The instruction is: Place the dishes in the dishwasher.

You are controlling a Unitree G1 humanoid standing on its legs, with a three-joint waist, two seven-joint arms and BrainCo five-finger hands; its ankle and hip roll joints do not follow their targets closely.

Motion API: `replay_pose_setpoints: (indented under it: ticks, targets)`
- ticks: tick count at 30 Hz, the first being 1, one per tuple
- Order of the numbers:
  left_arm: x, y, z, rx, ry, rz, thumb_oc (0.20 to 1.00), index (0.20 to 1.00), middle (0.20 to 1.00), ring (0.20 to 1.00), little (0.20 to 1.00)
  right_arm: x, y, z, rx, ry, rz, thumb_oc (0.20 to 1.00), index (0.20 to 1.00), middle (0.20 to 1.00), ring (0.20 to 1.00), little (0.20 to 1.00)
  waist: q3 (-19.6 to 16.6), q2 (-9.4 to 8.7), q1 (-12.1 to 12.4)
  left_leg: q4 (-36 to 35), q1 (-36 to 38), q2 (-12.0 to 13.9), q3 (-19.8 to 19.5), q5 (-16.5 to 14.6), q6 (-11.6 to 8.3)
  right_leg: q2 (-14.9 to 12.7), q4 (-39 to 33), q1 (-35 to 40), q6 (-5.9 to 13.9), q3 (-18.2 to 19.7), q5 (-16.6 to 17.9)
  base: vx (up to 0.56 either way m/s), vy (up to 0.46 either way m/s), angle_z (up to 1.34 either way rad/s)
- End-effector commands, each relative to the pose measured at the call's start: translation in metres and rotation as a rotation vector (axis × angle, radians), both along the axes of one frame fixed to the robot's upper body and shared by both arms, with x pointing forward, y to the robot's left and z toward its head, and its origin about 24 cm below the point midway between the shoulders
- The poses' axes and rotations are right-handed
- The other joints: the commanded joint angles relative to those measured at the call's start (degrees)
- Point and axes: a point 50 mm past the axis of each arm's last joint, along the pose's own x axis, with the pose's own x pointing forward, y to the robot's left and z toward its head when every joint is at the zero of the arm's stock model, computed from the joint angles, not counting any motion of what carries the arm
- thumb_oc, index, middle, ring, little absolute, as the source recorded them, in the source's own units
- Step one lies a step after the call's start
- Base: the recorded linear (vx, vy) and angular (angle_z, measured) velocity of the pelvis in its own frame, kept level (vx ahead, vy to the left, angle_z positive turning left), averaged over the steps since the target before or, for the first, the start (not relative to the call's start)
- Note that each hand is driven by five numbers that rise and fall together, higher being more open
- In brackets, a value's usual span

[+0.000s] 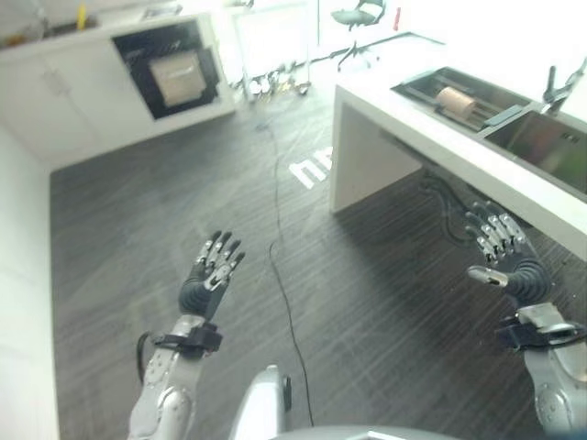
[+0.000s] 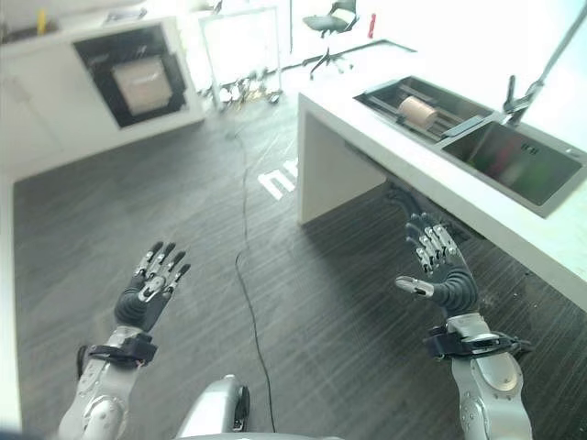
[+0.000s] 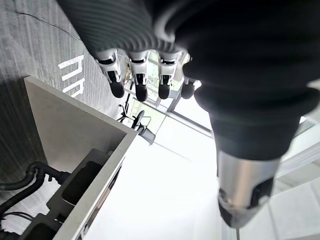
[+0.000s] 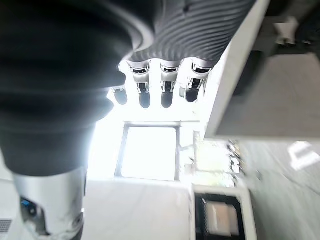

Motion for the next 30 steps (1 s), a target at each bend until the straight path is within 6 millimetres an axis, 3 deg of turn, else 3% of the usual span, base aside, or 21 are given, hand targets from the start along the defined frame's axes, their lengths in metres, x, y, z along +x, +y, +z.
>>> replay_pose_setpoints:
  ticks: [1, 2, 5, 8, 10, 11, 14, 15, 16, 17, 18, 20, 22, 27, 30]
  targets:
    - [0.0, -0.008, 0.01, -0.074, -0.075, -0.014, 1.0, 1.0, 1.0, 1.0, 1.0, 0.002, 0.007, 0.016, 0.005, -0.097, 0.039, 1.0, 1.0, 1.0, 1.0, 1.0, -1.3, 0.35, 2.8, -13.3, 15.1, 1.6, -7.5, 7.1, -5.65, 4.8, -0.4, -12.9, 3.8, 2.2, 6.5, 0.39, 0.236, -1.2]
    - [-0.004, -0.01, 0.008, -0.062, -0.087, -0.009, 1.0, 1.0, 1.0, 1.0, 1.0, 0.002, 0.007, 0.018, 0.006, -0.108, 0.038, 1.0, 1.0, 1.0, 1.0, 1.0, -1.2, 0.47, 3.4, -13.2, 13.8, 2.2, -8.4, 8.3, -6.15, 4.7, -0.4, -11.9, 3.69, 3.1, 5.9, 0.36, 0.292, -1.5]
    - [-0.002, -0.009, 0.014, -0.033, -0.133, -0.005, 1.0, 1.0, 1.0, 1.0, 1.0, 0.004, 0.005, 0.029, -0.002, -0.145, 0.034, 1.0, 1.0, 1.0, 1.0, 1.0, -1.1, 0.58, 3.5, -12.2, 13.7, 3.3, -4.8, 7.5, -5.74, 1.8, -0.4, -10.9, 4.53, 1.1, 5.0, 0.3, 0.349, -1.24]
    - [0.014, -0.004, 0.032, 0.026, -0.181, -0.038, 1.0, 1.0, 1.0, 1.0, 1.0, 0.001, -0.002, 0.036, 0.044, -0.155, -0.008, 1.0, 1.0, 1.0, 1.0, 1.0, -1.5, 0.66, 2.4, -10.4, 15.7, 1.3, -3.9, 4.8, -3.82, -2.1, 3.5, -11.1, 6.82, -1.2, 3.9, 0.36, 0.436, -0.31]
    - [0.016, -0.004, 0.037, 0.088, -0.213, -0.062, 1.0, 1.0, 1.0, 1.0, 1.0, 0.0, -0.001, 0.034, 0.054, -0.165, -0.03, 1.0, 1.0, 1.0, 1.0, 1.0, -1.9, 0.5, 2.4, -10.4, 15.7, -0.1, -4.6, 5.2, -2.25, -2.9, 10.5, -13.6, 8.0, -1.6, 5.6, 0.28, 0.264, 0.34]
    - [0.016, -0.001, 0.046, 0.194, -0.254, -0.06, 1.0, 1.0, 1.0, 1.0, 1.0, -0.001, 0.001, 0.032, 0.069, -0.153, -0.021, 1.0, 1.0, 1.0, 1.0, 1.0, -2.0, 0.74, 2.1, -11.6, 17.2, -0.8, -5.1, 5.6, -1.2, -2.8, 18.9, -16.6, 9.2, -2.3, 7.9, 0.32, 0.255, 0.22]
    - [0.018, -0.006, 0.064, 0.25, -0.355, -0.099, 1.0, 1.0, 1.0, 1.0, 1.0, -0.001, 0.004, 0.031, 0.071, -0.15, -0.02, 1.0, 1.0, 1.0, 1.0, 1.0, -1.6, 1.27, 1.4, -12.9, 20.3, -1.3, -5.5, 4.6, -0.37, -1.5, 30.4, -22.6, 9.47, -3.6, 9.9, 0.25, 0.154, -0.06]
    - [0.02, -0.008, 0.076, 0.276, -0.415, -0.098, 1.0, 1.0, 1.0, 1.0, 1.0, 0.002, 0.005, 0.032, 0.067, -0.152, -0.016, 1.0, 1.0, 1.0, 1.0, 1.0, -1.1, 1.34, 1.2, -13.4, 21.5, -1.2, -5.2, 4.2, -0.37, -0.7, 30.6, -24.7, 9.17, -5.3, 9.5, 0.24, 0.037, -0.18]
    - [0.022, -0.011, 0.089, 0.296, -0.478, -0.091, 1.0, 1.0, 1.0, 1.0, 1.0, 0.003, 0.006, 0.034, 0.065, -0.154, -0.012, 1.0, 1.0, 1.0, 1.0, 1.0, -0.9, 1.08, 1.1, -13.6, 22.1, -1.1, -4.8, 3.9, -0.59, -0.4, 26.5, -24.5, 8.94, -7.1, 8.5, 0.18, -0.003, -0.29]
    - [0.022, -0.011, 0.089, 0.296, -0.478, -0.091, 1.0, 1.0, 1.0, 1.0, 1.0, 0.003, 0.005, 0.034, 0.066, -0.154, -0.012, 1.0, 1.0, 1.0, 1.0, 1.0, -0.8, 1.12, 1.1, -13.6, 22.2, -1.0, -4.8, 3.8, -0.6, -0.3, 26.3, -24.3, 8.93, -7.1, 8.5, 0.21, -0.082, -0.59]
    - [0.025, -0.011, 0.1, 0.319, -0.534, -0.071, 1.0, 1.0, 1.0, 1.0, 1.0, 0.005, 0.005, 0.037, 0.063, -0.156, -0.003, 1.0, 1.0, 1.0, 1.0, 1.0, -0.6, 0.63, 0.9, -13.6, 22.8, -0.9, -3.5, 3.2, -1.08, -0.5, 19.3, -23.6, 8.51, -9.6, 8.1, 0.22, -0.148, -0.52]
    - [0.024, -0.01, 0.109, 0.371, -0.565, -0.008, 1.0, 1.0, 1.0, 1.0, 1.0, 0.008, 0.004, 0.039, 0.071, -0.162, 0.008, 1.0, 1.0, 1.0, 1.0, 1.0, -0.2, 0.16, 0.9, -13.6, 24.8, -0.2, 0.4, 1.2, -1.97, -1.2, 7.4, -22.6, 8.34, -15.2, 10.6, 0.27, -0.25, -0.6]
    - [0.022, -0.006, 0.11, 0.38, -0.559, 0.028, 1.0, 1.0, 1.0, 1.0, 1.0, 0.007, 0.008, 0.038, 0.086, -0.175, 0.013, 1.0, 1.0, 1.0, 1.0, 1.0, 0.0, 0.12, 0.9, -13.6, 26.4, 0.3, 3.0, -0.3, -2.15, -2.6, 5.0, -24.2, 8.91, -17.7, 13.4, 0.21, -0.333, -1.0]
    - [0.022, -0.003, 0.111, 0.33, -0.564, 0.077, 1.0, 1.0, 1.0, 1.0, 1.0, 0.012, 0.011, 0.045, 0.104, -0.227, -0.037, 1.0, 1.0, 1.0, 1.0, 1.0, -1.7, 0.84, 0.7, -13.6, 26.8, 1.5, 5.6, -0.5, -2.92, -0.5, 0.7, -19.1, 7.12, -15.2, 11.4, 0.2, -0.34, -0.61]
    - [0.023, -0.002, 0.111, 0.31, -0.559, 0.095, 1.0, 1.0, 1.0, 1.0, 1.0, 0.013, 0.014, 0.048, 0.084, -0.251, -0.073, 1.0, 1.0, 1.0, 1.0, 1.0, -1.7, 0.61, 0.6, -7.8, 25.2, 1.6, 6.4, -1.0, -4.16, 0.0, 0.5, -17.2, 6.07, -14.2, 10.6, 0.2, -0.33, -0.21]
